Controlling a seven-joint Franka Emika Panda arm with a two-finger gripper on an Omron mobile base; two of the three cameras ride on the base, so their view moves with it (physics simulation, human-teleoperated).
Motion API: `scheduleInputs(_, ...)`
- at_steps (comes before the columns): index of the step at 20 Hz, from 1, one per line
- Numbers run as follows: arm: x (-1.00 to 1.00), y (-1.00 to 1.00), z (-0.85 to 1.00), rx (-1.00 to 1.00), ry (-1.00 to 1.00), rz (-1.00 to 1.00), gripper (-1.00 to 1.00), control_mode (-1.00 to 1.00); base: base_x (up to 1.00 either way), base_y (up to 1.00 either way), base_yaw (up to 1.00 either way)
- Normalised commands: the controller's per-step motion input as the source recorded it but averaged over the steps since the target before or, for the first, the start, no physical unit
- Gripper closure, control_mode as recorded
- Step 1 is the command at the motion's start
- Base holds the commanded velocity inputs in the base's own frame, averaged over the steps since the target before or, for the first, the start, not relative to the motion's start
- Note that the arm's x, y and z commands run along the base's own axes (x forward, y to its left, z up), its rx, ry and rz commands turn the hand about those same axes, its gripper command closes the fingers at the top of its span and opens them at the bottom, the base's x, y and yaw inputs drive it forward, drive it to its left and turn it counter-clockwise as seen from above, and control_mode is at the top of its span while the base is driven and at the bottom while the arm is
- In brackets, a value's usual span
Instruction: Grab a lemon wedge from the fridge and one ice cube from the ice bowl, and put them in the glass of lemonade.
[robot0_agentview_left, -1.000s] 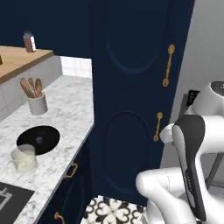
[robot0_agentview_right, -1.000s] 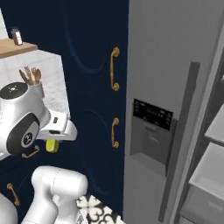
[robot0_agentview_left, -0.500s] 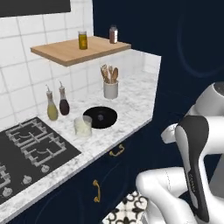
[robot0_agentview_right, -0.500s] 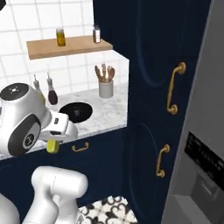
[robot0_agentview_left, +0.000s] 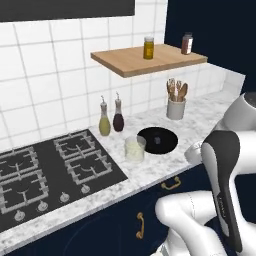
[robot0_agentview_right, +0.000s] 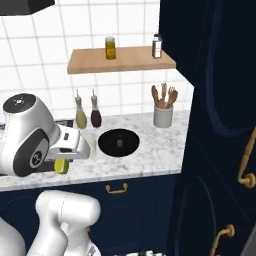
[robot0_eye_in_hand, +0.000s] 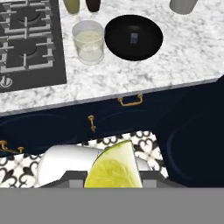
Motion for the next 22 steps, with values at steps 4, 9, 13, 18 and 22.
scheduleInputs(4, 0.00, 0.00, 0.00, 0.00, 0.00, 0.00, 1.00, 1.00, 0.71, -0.08, 0.32)
scheduleInputs(9, 0.00, 0.00, 0.00, 0.00, 0.00, 0.00, 1.00, 1.00, 0.54, -0.32, 0.15)
scheduleInputs(13, 0.00, 0.00, 0.00, 0.00, 0.00, 0.00, 1.00, 1.00, 0.53, -0.26, 0.14)
scheduleInputs(18, 0.00, 0.00, 0.00, 0.00, 0.00, 0.00, 1.00, 1.00, 0.66, -0.26, 0.09)
scheduleInputs(22, 0.00, 0.00, 0.00, 0.00, 0.00, 0.00, 1.00, 1.00, 0.30, 0.00, 0.09)
